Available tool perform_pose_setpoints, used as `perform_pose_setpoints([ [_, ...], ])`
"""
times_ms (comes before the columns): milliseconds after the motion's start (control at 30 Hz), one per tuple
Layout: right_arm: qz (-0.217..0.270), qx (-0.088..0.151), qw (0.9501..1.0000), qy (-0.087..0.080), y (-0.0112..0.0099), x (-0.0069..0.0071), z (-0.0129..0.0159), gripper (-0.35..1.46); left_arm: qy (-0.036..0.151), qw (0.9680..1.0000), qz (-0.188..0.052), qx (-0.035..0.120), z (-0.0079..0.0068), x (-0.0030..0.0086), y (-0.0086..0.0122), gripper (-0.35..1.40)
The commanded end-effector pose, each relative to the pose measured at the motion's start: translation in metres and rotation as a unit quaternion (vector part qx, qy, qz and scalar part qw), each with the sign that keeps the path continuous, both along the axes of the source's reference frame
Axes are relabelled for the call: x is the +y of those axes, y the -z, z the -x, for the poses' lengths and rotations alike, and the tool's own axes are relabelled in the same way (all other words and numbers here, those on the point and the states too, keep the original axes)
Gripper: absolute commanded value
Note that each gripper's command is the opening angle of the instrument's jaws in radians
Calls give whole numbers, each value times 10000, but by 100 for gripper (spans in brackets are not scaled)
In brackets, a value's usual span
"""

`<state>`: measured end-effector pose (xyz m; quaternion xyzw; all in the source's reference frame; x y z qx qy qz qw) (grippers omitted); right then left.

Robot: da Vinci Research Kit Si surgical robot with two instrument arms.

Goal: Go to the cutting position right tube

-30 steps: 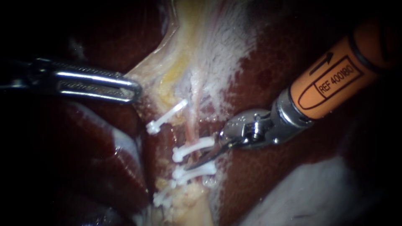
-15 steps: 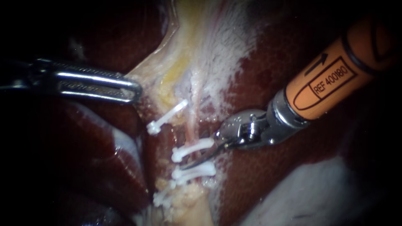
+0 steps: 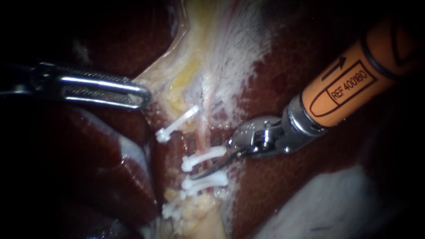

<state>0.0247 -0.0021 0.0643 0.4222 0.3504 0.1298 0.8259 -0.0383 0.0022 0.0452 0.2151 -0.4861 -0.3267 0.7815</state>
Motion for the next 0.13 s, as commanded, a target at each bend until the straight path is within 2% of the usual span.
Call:
perform_pose_setpoints([
  [33, -1, 1, 10000, 2, 0, 0, 0, 31, 0, 10000, 0, 1, 0, 0, 0, -35],
  [133, -1, 1, 10000, 3, 0, 0, 0, 31, 1, 10000, 0, 1, 0, 0, 0, -35],
])
